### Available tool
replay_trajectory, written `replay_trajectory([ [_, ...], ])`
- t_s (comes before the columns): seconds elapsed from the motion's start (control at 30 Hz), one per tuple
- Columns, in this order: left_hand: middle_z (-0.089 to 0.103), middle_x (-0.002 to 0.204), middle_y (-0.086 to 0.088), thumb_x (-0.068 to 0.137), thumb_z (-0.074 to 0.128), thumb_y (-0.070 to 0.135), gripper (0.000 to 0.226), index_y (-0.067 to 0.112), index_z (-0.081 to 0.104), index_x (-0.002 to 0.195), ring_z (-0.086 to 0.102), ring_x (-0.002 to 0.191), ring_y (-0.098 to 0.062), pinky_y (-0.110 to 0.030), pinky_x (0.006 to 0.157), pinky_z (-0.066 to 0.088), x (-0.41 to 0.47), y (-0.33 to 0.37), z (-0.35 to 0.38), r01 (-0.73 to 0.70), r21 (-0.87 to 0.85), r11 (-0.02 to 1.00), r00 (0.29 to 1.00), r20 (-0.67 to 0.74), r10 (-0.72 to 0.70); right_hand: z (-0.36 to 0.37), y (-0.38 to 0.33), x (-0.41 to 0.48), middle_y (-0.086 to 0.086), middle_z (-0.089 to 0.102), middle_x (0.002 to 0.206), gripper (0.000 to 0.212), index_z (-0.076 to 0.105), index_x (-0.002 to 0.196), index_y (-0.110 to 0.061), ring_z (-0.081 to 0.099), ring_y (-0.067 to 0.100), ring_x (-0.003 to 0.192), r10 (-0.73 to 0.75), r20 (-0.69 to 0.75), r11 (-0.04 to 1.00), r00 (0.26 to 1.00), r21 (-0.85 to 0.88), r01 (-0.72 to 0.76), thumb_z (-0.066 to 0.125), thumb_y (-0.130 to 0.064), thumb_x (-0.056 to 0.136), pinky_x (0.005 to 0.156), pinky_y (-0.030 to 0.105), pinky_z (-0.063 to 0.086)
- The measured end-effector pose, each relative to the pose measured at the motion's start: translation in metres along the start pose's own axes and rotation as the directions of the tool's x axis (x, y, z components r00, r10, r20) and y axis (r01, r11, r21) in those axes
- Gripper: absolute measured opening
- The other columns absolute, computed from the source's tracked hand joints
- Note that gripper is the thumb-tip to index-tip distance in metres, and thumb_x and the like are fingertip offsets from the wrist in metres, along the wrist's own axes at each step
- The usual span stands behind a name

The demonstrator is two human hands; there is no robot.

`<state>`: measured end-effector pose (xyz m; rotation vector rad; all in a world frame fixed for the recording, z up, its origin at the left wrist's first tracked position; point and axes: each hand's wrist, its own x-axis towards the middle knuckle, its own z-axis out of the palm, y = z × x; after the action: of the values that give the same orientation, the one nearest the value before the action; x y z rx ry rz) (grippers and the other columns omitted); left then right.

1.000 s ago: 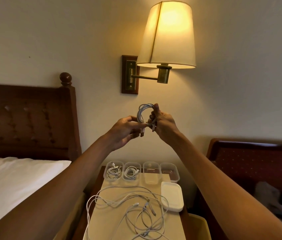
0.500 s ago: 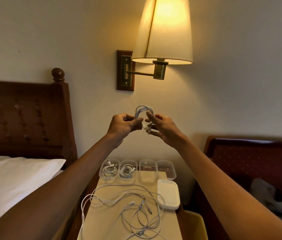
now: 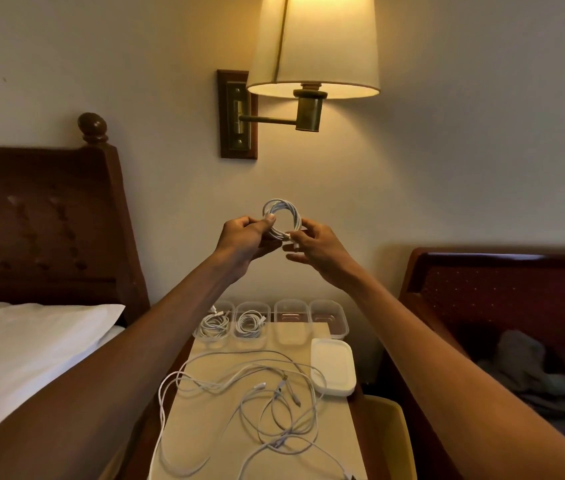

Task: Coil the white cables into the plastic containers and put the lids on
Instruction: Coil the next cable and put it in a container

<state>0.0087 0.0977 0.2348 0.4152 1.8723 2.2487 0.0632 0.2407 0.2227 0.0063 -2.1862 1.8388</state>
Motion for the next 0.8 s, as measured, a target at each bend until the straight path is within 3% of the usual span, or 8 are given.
replay_trajectory([
  [0.17,0.07,0.098,-0.012,0.092,0.069,0.036,0.033,0.004,0.071,0.101,0.065,0.084,-0.021,-0.031,0.074,0.057,0.018,-0.024,-0.006,0.024,0.247,0.969,0.999,0.03,-0.033,-0.011,0.029,0.011,0.011,0.058,0.091,0.03,0.054,0.13,-0.005,0.051,0.018,0.079,-0.03,-0.101,0.999,0.994,-0.028,0.028,0.044,-0.006,0.102,0.073,0.026,0.048],
  [0.33,0.07,0.098,-0.009,0.095,0.063,0.037,0.029,0.01,0.069,0.103,0.063,0.08,-0.017,-0.034,0.074,0.055,0.034,-0.071,-0.02,-0.017,0.397,0.918,0.999,-0.027,0.03,-0.024,0.084,0.022,0.023,0.062,0.107,0.033,0.054,0.132,-0.008,0.053,0.022,0.086,0.046,-0.168,0.99,0.985,-0.123,-0.067,0.046,-0.003,0.1,0.074,0.026,0.048],
  [0.43,0.071,0.095,-0.003,0.097,0.06,0.034,0.021,0.015,0.069,0.101,0.065,0.087,-0.019,-0.037,0.08,0.054,0.05,-0.111,-0.034,-0.037,0.591,0.806,0.997,-0.031,0.069,-0.035,0.127,0.028,0.016,0.064,0.107,0.032,0.057,0.13,-0.006,0.058,0.017,0.086,0.146,-0.183,0.97,0.972,-0.167,-0.177,0.048,-0.003,0.1,0.077,0.025,0.051],
  [0.5,0.071,0.096,-0.001,0.096,0.061,0.031,0.02,0.014,0.071,0.101,0.064,0.089,-0.019,-0.032,0.08,0.052,0.06,-0.141,-0.042,-0.03,0.708,0.706,0.998,-0.019,0.062,-0.041,0.157,0.034,0.015,0.066,0.102,0.024,0.065,0.117,-0.004,0.062,0.02,0.087,0.229,-0.194,0.941,0.954,-0.205,-0.268,0.051,-0.003,0.098,0.082,0.034,0.054],
  [0.57,0.07,0.093,-0.001,0.096,0.062,0.029,0.019,0.013,0.072,0.099,0.064,0.089,-0.019,-0.029,0.077,0.048,0.069,-0.173,-0.048,-0.038,0.798,0.602,0.999,0.024,0.031,-0.046,0.193,0.048,0.017,0.07,0.093,0.015,0.072,0.09,-0.013,0.067,0.03,0.088,0.316,-0.211,0.887,0.925,-0.28,-0.367,0.058,-0.008,0.094,0.086,0.049,0.054],
  [0.63,0.072,0.093,-0.004,0.095,0.062,0.027,0.018,0.012,0.073,0.098,0.066,0.09,-0.022,-0.032,0.076,0.05,0.08,-0.203,-0.052,-0.072,0.846,0.529,0.996,0.087,-0.003,-0.056,0.243,0.074,0.015,0.072,0.082,0.017,0.071,0.067,-0.018,0.069,0.035,0.084,0.391,-0.239,0.809,0.889,-0.371,-0.456,0.064,-0.017,0.082,0.08,0.051,0.058],
  [0.7,0.074,0.098,-0.008,0.093,0.062,0.025,0.018,0.011,0.075,0.096,0.067,0.093,-0.026,-0.038,0.079,0.053,0.09,-0.23,-0.054,-0.117,0.871,0.477,0.99,0.143,-0.018,-0.053,0.257,0.087,0.009,0.066,0.072,0.014,0.07,0.066,-0.014,0.064,0.027,0.074,0.417,-0.263,0.719,0.87,-0.49,-0.493,0.066,-0.016,0.079,0.067,0.037,0.055],
  [0.8,0.07,0.113,-0.009,0.091,0.056,0.037,0.031,0.015,0.071,0.107,0.063,0.104,-0.03,-0.042,0.089,0.051,0.1,-0.262,-0.057,-0.164,0.908,0.386,0.983,0.185,-0.018,-0.042,0.254,0.099,0.007,0.062,0.084,0.007,0.069,0.093,-0.007,0.058,0.023,0.079,0.437,-0.22,0.576,0.872,-0.676,-0.459,0.066,-0.009,0.087,0.062,0.028,0.04],
])
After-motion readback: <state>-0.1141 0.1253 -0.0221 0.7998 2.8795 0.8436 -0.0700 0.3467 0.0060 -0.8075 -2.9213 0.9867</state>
